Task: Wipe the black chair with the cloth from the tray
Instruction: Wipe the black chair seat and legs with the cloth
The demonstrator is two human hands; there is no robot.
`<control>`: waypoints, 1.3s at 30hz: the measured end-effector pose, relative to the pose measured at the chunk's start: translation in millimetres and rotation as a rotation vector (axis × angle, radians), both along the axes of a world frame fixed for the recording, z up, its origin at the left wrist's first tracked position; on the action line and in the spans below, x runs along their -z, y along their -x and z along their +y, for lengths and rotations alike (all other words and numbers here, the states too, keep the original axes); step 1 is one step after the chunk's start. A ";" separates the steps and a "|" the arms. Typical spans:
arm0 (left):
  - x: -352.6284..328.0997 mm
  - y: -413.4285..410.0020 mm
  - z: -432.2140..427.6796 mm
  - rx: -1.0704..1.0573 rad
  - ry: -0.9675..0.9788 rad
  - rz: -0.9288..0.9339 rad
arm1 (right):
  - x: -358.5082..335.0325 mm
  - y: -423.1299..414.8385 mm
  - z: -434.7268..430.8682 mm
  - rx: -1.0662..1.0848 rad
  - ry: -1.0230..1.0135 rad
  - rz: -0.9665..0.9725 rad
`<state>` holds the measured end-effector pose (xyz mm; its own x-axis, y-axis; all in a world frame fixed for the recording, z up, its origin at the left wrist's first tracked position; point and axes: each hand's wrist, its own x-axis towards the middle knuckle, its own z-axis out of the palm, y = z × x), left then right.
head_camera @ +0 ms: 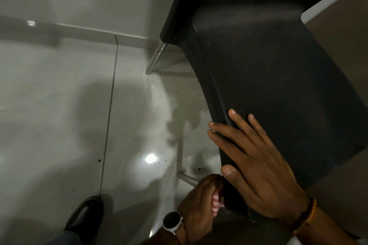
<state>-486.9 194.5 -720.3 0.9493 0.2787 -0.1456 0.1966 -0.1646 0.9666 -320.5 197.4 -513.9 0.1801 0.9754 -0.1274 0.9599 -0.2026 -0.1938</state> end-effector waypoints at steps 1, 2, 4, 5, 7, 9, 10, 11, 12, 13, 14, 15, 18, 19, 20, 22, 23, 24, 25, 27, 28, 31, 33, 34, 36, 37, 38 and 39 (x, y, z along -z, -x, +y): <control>10.1 -0.9 3.5 0.021 0.031 0.053 | 0.6 -0.2 -0.3 0.000 -0.005 0.004; 21.0 -1.7 11.9 0.075 0.006 0.133 | 0.3 0.1 -0.5 0.003 -0.011 0.005; 55.0 4.0 26.3 0.103 0.034 0.213 | 0.9 1.0 -0.8 0.016 -0.023 0.005; 70.8 6.9 30.8 0.120 0.010 0.231 | 1.4 1.4 0.3 0.016 -0.029 0.008; 94.7 10.0 38.5 0.181 -0.090 0.260 | 1.5 0.6 2.3 0.015 -0.030 0.008; 114.4 11.6 46.9 0.230 -0.107 0.321 | -0.2 -0.4 1.6 0.017 -0.025 0.006; 122.3 11.1 52.4 0.248 -0.106 0.367 | -0.9 -0.1 1.5 0.015 -0.028 0.009; 128.7 10.6 55.0 0.260 -0.087 0.413 | -1.2 0.5 1.8 0.011 -0.029 0.009; 130.9 9.3 56.4 0.250 -0.017 0.475 | -0.7 1.1 1.8 0.011 -0.027 0.008; 128.6 6.9 57.9 0.217 0.107 0.535 | -0.2 0.9 2.5 0.012 -0.020 0.008; 120.5 3.9 58.8 0.164 0.282 0.587 | 0.1 0.5 2.6 0.013 -0.012 0.011; 108.9 2.1 60.1 0.081 0.471 0.638 | 0.1 0.3 3.2 0.012 -0.005 0.017; 72.7 0.4 62.7 -0.098 0.790 0.618 | -1.5 -1.7 2.2 -0.007 0.018 0.014; 57.3 1.5 63.9 -0.130 0.853 0.557 | -3.3 -1.7 2.1 -0.017 0.038 0.010; 40.3 2.1 68.1 -0.148 0.900 0.489 | -5.4 -1.7 2.7 -0.022 0.063 0.007; 5.4 0.7 83.3 -0.194 0.932 0.316 | -8.7 -0.4 3.6 -0.019 0.114 -0.003; -13.6 -1.3 99.1 -0.234 0.954 0.256 | -11.4 0.0 5.8 -0.015 0.131 -0.002; -30.1 -5.2 117.7 -0.351 0.952 0.193 | -14.5 0.3 8.7 -0.011 0.146 0.012; -41.5 -9.0 139.0 -0.506 0.936 0.150 | -18.0 0.1 13.2 -0.007 0.151 0.030; -58.5 -15.2 185.9 -0.699 0.897 0.134 | -24.8 -4.8 28.5 -0.019 0.149 0.063; -62.5 -20.1 209.9 -0.718 0.875 0.130 | -28.5 -10.0 41.8 -0.027 0.140 0.069; -79.5 -30.2 278.5 -0.738 0.927 0.081 | -39.5 -32.4 95.3 0.000 0.110 0.069; -91.5 -36.2 316.3 -0.751 1.045 -0.027 | -43.5 -49.4 135.6 0.042 0.087 0.062; -96.2 -39.1 328.1 -0.761 1.116 -0.073 | -43.5 -56.7 148.9 0.058 0.077 0.057; -102.0 -42.8 345.3 -0.800 1.198 -0.146 | -39.8 -68.2 168.2 0.074 0.078 0.056; -105.8 -44.5 353.2 -0.821 1.216 -0.178 | -35.6 -72.3 174.6 0.080 0.094 0.066; -108.2 -47.8 360.7 -0.835 1.224 -0.200 | -29.8 -75.1 178.5 0.085 0.117 0.081; -110.5 -52.6 367.2 -0.842 1.220 -0.207 | -23.3 -76.4 179.9 0.086 0.137 0.091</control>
